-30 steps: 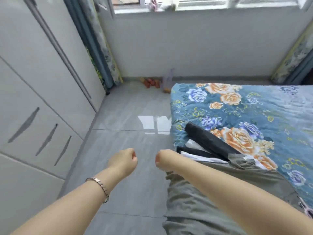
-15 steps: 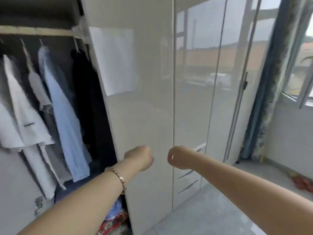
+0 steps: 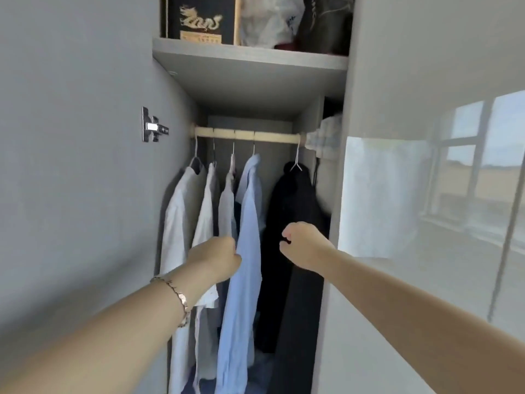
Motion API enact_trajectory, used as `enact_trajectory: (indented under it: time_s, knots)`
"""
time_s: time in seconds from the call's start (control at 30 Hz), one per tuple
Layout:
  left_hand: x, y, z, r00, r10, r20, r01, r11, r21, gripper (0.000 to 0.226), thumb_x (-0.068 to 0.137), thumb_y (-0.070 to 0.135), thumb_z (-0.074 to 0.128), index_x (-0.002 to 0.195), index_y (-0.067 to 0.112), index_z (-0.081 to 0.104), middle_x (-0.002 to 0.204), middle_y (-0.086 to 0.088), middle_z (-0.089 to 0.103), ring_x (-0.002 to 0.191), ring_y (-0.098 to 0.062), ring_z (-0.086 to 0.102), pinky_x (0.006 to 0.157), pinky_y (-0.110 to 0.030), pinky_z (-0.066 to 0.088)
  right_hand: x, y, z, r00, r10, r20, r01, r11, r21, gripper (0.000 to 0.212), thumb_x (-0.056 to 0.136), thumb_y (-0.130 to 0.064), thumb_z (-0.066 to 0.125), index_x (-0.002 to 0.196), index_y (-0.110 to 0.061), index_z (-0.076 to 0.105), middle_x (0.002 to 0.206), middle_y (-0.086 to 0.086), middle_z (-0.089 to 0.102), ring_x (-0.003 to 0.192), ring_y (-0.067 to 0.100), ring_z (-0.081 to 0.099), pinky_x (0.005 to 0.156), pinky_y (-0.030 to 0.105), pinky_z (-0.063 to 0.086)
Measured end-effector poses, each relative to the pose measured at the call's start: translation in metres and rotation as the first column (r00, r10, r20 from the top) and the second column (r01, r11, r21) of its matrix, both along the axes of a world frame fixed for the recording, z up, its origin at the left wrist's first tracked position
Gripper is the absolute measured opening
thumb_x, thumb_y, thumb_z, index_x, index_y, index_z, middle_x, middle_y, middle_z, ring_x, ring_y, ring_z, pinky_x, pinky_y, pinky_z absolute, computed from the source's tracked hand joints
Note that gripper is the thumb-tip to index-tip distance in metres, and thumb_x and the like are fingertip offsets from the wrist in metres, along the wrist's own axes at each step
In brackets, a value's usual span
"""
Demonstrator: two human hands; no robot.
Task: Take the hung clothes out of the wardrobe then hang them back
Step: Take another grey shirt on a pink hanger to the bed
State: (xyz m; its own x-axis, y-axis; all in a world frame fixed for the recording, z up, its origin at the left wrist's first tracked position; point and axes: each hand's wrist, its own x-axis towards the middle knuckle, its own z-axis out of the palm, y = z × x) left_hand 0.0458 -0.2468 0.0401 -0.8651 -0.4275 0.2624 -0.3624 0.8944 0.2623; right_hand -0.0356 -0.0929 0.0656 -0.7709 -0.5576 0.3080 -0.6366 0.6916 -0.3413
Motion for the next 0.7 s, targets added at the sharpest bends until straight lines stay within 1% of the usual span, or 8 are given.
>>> enact_trajectory:
  time_s: [0.07,0.17,0.27,0.33,0.37,0.43,0.53,0.7]
  knots:
    - [-0.014,-0.014,0.009,0.998,0.063,-0.018,-0.063,0.997,-0.044,0.018,0.093,0.022,0.039,0.086,0.013,0.052,0.093,-0.001,0.059,0.083,-0.023,0.057,0.064,-0.026,0.040,-0.028,-0.025,0.015,0.999,0.037,-0.001,-0.037,0.999,-0.015,0.028,0.094,-0.017,0.045,0.108,0.004,0.058,0.108,0.016,0.061,0.097,0.030,0.062,0.083,0.037,0.052]
    - [-0.035,-0.031,0.021,0.987,0.139,-0.077,-0.143,0.989,-0.041,0.019,0.092,0.019,0.040,0.091,0.012,0.057,0.090,-0.003,0.061,0.080,-0.024,0.055,0.062,-0.025,0.038,-0.068,-0.063,0.034,0.997,0.078,-0.021,-0.079,0.995,-0.063,0.034,0.093,-0.017,0.045,0.061,-0.009,0.039,0.063,0.004,0.044,0.054,0.017,0.043,0.048,0.024,0.036]
    - [-0.053,-0.047,0.033,0.975,0.196,-0.104,-0.202,0.978,-0.051,0.016,0.092,0.020,0.038,0.090,0.016,0.053,0.093,-0.001,0.060,0.084,-0.022,0.055,0.065,-0.026,0.038,-0.100,-0.101,0.050,0.994,0.107,-0.026,-0.110,0.984,-0.141,0.038,0.095,-0.018,0.044,0.060,-0.013,0.030,0.063,0.002,0.034,0.052,0.014,0.035,0.047,0.024,0.031]
    - [-0.063,-0.058,0.039,0.964,0.233,-0.129,-0.243,0.968,-0.068,0.016,0.092,0.020,0.037,0.088,0.017,0.052,0.095,0.000,0.060,0.083,-0.021,0.053,0.064,-0.027,0.037,-0.114,-0.129,0.060,0.979,0.174,-0.103,-0.192,0.959,-0.209,0.027,0.094,-0.015,0.043,0.069,-0.009,0.047,0.075,0.007,0.047,0.064,0.019,0.048,0.062,0.031,0.044]
    - [-0.068,-0.064,0.041,0.959,0.247,-0.142,-0.259,0.963,-0.070,0.015,0.093,0.021,0.037,0.088,0.018,0.052,0.096,-0.001,0.061,0.082,-0.020,0.053,0.064,-0.027,0.037,-0.118,-0.145,0.064,0.968,0.216,-0.131,-0.241,0.944,-0.226,0.020,0.095,-0.014,0.043,0.085,-0.004,0.058,0.089,0.012,0.056,0.079,0.024,0.056,0.073,0.033,0.049]
    - [-0.075,-0.075,0.044,0.949,0.274,-0.154,-0.288,0.954,-0.078,0.015,0.093,0.021,0.037,0.089,0.019,0.051,0.097,-0.001,0.062,0.082,-0.020,0.053,0.066,-0.027,0.038,-0.122,-0.176,0.070,0.952,0.284,-0.118,-0.303,0.932,-0.199,0.028,0.095,-0.018,0.045,0.114,0.002,0.054,0.111,0.017,0.060,0.101,0.030,0.059,0.084,0.035,0.048]
    - [-0.082,-0.092,0.046,0.941,0.314,-0.128,-0.327,0.941,-0.090,0.019,0.092,0.022,0.036,0.096,0.019,0.055,0.101,0.000,0.064,0.089,-0.021,0.057,0.074,-0.028,0.043,-0.130,-0.218,0.075,0.952,0.301,0.053,-0.287,0.939,-0.188,0.046,0.096,-0.021,0.045,0.131,0.006,0.036,0.126,0.019,0.053,0.116,0.031,0.054,0.090,0.033,0.046]
    - [-0.087,-0.119,0.050,0.931,0.341,-0.127,-0.352,0.933,-0.071,0.014,0.091,0.023,0.038,0.086,0.021,0.052,0.092,0.002,0.062,0.086,-0.021,0.058,0.069,-0.026,0.042,-0.160,-0.246,0.080,0.891,0.279,0.358,-0.113,0.900,-0.420,0.042,0.095,-0.010,0.040,0.136,0.001,0.040,0.138,0.017,0.046,0.128,0.029,0.045,0.098,0.030,0.039]
